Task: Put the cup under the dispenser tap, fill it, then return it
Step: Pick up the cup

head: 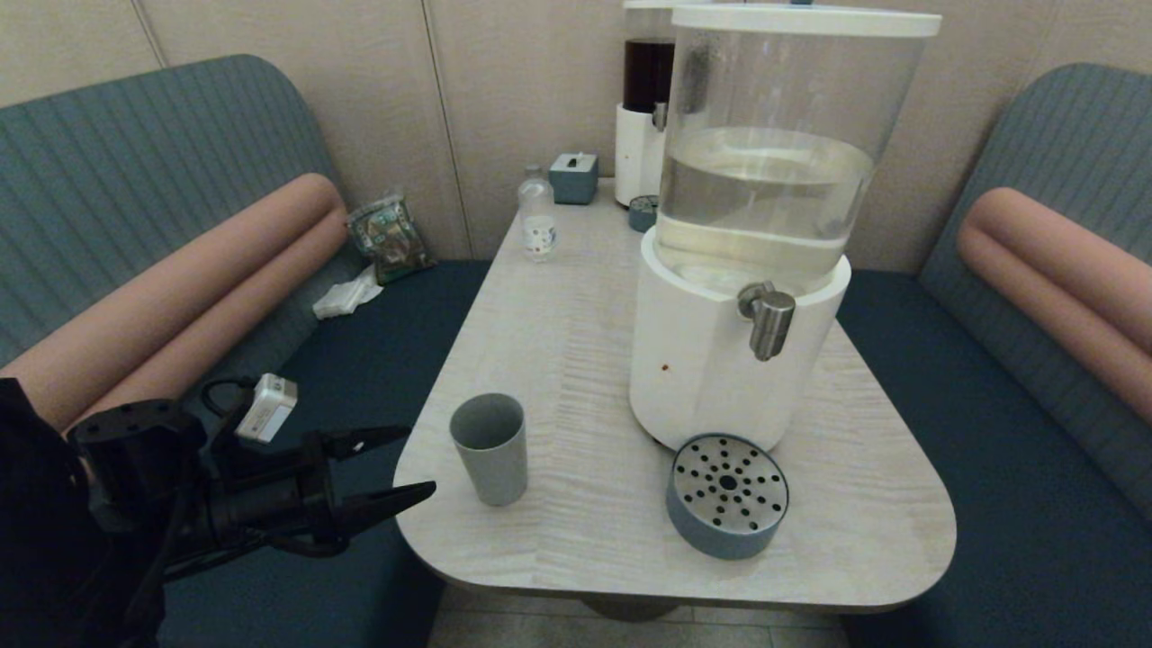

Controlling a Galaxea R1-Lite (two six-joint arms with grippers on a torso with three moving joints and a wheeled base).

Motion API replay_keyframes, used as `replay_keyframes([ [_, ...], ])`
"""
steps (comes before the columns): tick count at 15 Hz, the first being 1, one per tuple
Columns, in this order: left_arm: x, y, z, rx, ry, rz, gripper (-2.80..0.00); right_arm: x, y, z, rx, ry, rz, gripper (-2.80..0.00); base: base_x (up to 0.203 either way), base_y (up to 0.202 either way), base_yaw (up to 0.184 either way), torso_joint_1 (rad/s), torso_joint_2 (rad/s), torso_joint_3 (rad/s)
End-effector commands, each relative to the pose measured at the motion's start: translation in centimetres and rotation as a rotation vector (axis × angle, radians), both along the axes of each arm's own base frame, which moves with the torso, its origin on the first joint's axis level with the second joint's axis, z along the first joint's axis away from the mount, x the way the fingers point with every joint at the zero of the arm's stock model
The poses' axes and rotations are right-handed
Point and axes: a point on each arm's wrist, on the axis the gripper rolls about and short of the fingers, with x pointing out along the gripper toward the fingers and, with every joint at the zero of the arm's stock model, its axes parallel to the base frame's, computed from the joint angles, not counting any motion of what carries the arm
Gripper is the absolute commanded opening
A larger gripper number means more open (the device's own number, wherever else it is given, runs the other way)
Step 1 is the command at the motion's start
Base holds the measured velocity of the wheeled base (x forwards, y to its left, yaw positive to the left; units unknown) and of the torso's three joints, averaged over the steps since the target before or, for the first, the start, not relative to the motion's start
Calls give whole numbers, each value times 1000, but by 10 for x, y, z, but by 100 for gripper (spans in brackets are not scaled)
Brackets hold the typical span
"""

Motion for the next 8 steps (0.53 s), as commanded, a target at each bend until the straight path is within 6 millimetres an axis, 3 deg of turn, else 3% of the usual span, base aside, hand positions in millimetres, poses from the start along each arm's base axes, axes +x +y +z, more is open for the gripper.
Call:
replay_keyframes([
  [1,16,1,-12,-1,8,-8,0,0,0,0,0,-2,0,-280,0,0,0,0,0,0],
  [5,45,-12,-17,6,-41,-41,0,0,0,0,-1,-2,1,-280,0,0,0,0,0,0],
  [8,51,-34,-25,6,-24,-65,0,0,0,0,-2,-2,0,-280,0,0,0,0,0,0],
])
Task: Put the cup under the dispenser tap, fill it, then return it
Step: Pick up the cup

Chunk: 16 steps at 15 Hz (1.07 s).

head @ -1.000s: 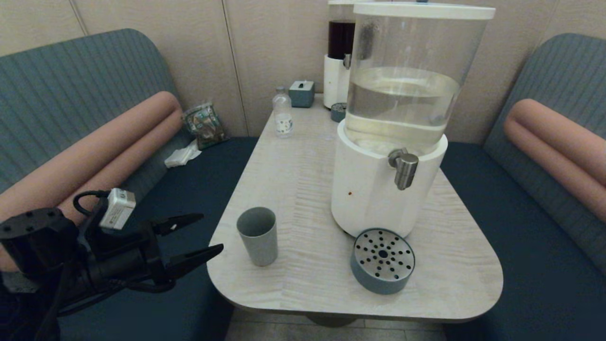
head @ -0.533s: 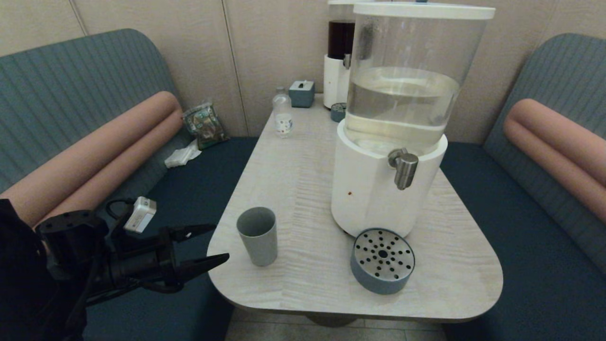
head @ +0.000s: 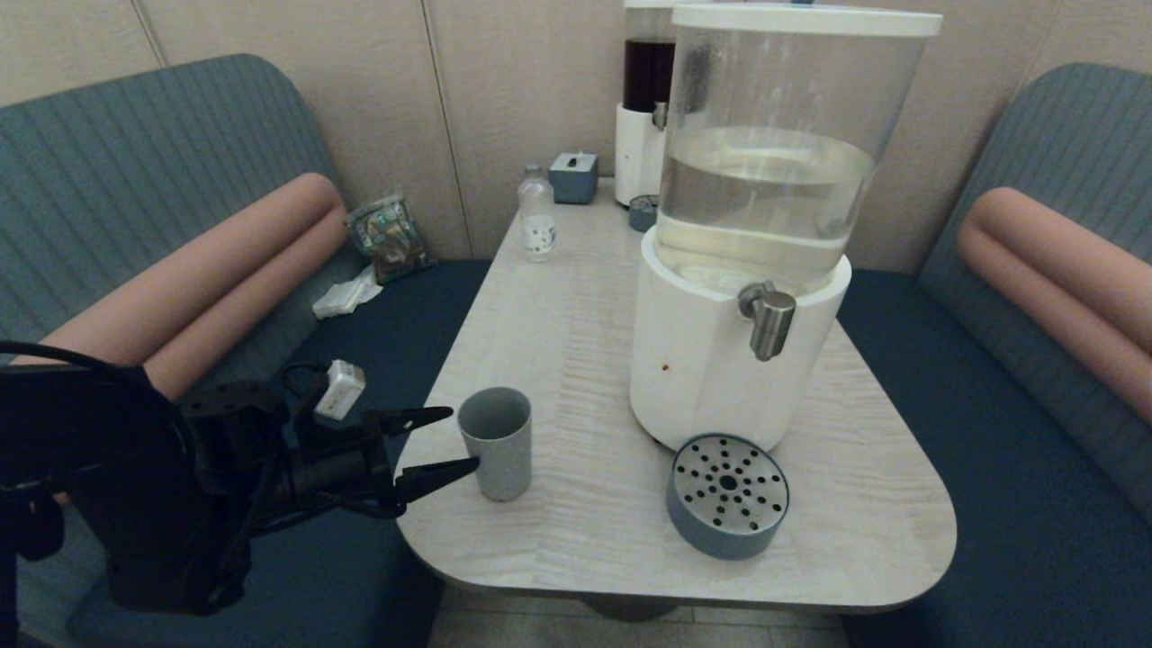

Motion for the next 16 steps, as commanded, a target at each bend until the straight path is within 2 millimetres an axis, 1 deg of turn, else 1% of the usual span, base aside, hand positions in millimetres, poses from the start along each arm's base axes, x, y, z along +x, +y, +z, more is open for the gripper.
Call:
replay_keyframes([
  [1,2,-11,-5,-1,8,-37,0,0,0,0,-1,-3,0,-280,0,0,0,0,0,0],
  [4,7,-27,-1,-2,-18,-59,0,0,0,0,-1,-3,0,-280,0,0,0,0,0,0],
  [6,13,-33,-2,-6,-26,-64,0,0,0,0,-1,-3,0,-280,0,0,0,0,0,0],
  [8,22,-36,-11,-6,-18,-54,0,0,0,0,-1,-3,0,-280,0,0,0,0,0,0],
  [10,28,-40,-13,-10,-23,-57,0,0,0,0,-1,-3,0,-280,0,0,0,0,0,0],
  [11,30,-41,-11,-12,-33,-59,-280,0,0,0,-2,-3,0,-280,0,0,0,0,0,0],
  [13,33,-42,-6,-16,-49,-44,-280,0,0,0,-1,-3,0,-280,0,0,0,0,0,0],
  [16,32,-47,-4,-17,-55,-49,-280,0,0,0,-2,-3,0,-280,0,0,0,0,0,0],
])
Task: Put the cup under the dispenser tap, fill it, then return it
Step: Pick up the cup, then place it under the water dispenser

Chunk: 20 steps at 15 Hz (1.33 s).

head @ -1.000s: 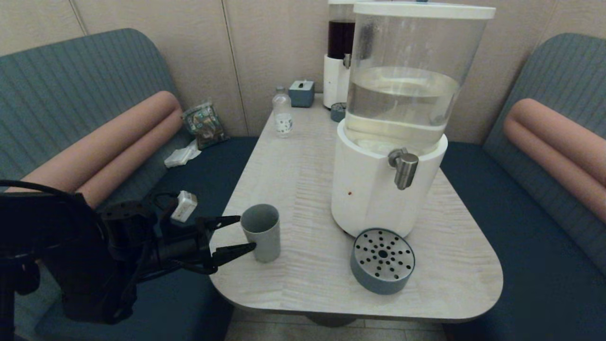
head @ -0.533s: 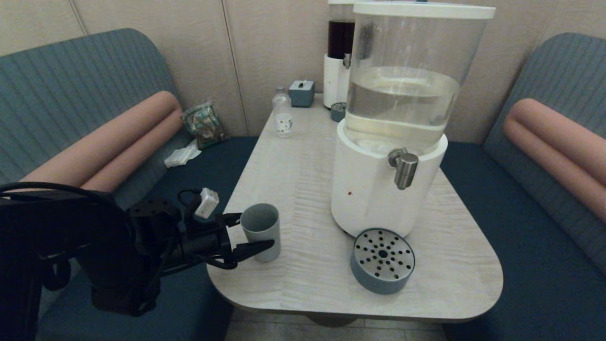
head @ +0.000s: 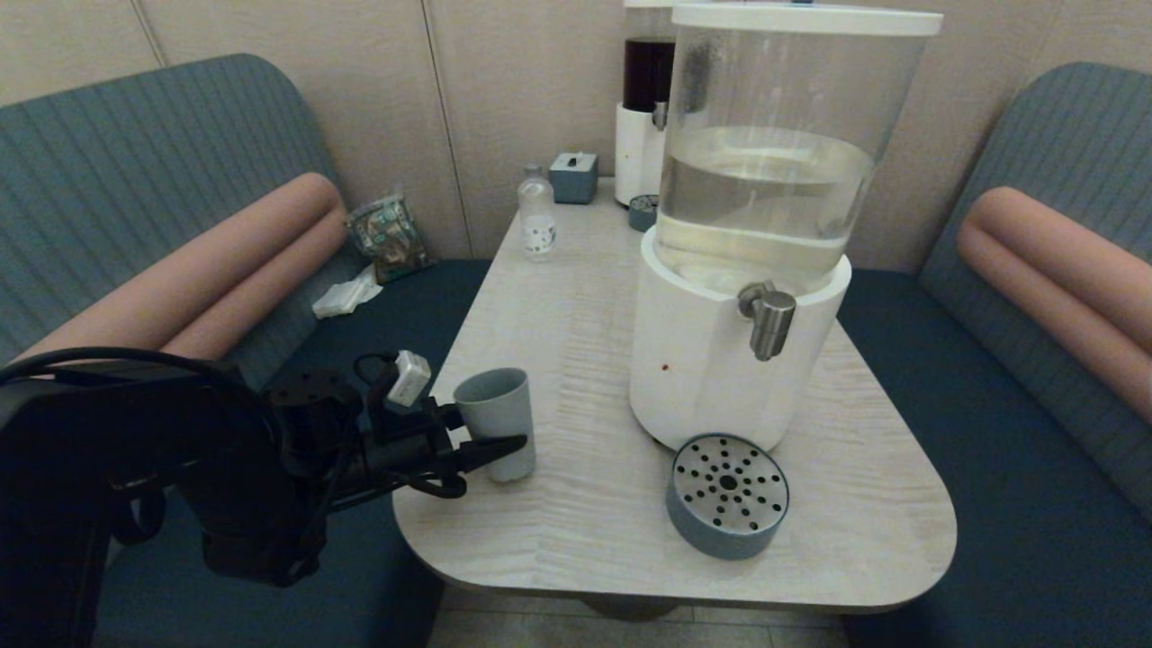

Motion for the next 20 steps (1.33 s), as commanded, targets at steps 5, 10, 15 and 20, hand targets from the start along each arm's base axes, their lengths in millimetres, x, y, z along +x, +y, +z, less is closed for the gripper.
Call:
replay_keyframes([
  [5,-20,-23,34,-20,-65,-41,-280,0,0,0,0,-3,2,-280,0,0,0,0,0,0],
  [10,-29,-101,60,-105,-119,-74,-280,0,0,0,5,0,1,-280,0,0,0,0,0,0],
  [15,-18,-161,57,-173,-158,-109,-280,0,0,0,12,-2,-8,-280,0,0,0,0,0,0],
  [20,-15,-203,32,-183,-149,-177,-280,0,0,0,15,-3,-8,-280,0,0,0,0,0,0],
])
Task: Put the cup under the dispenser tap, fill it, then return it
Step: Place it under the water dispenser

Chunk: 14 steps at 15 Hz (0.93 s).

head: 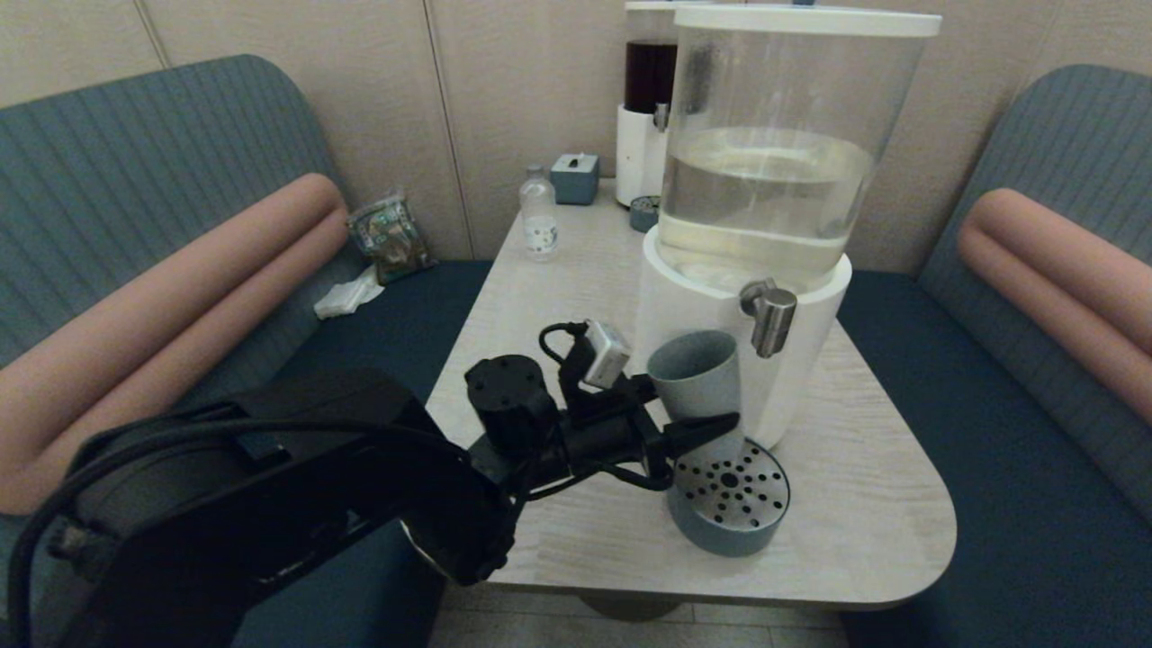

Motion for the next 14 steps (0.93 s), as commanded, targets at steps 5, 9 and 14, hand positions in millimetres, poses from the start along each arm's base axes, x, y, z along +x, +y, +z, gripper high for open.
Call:
replay_keyframes([
  [5,-1,-25,-40,27,65,-5,-280,0,0,0,1,-4,2,-280,0,0,0,0,0,0],
  [9,-4,-22,-46,46,87,-4,-280,0,0,0,3,-4,0,-280,0,0,0,0,0,0],
  [14,-8,-18,-50,62,109,12,0,0,0,0,3,-4,0,-280,0,0,0,0,0,0],
])
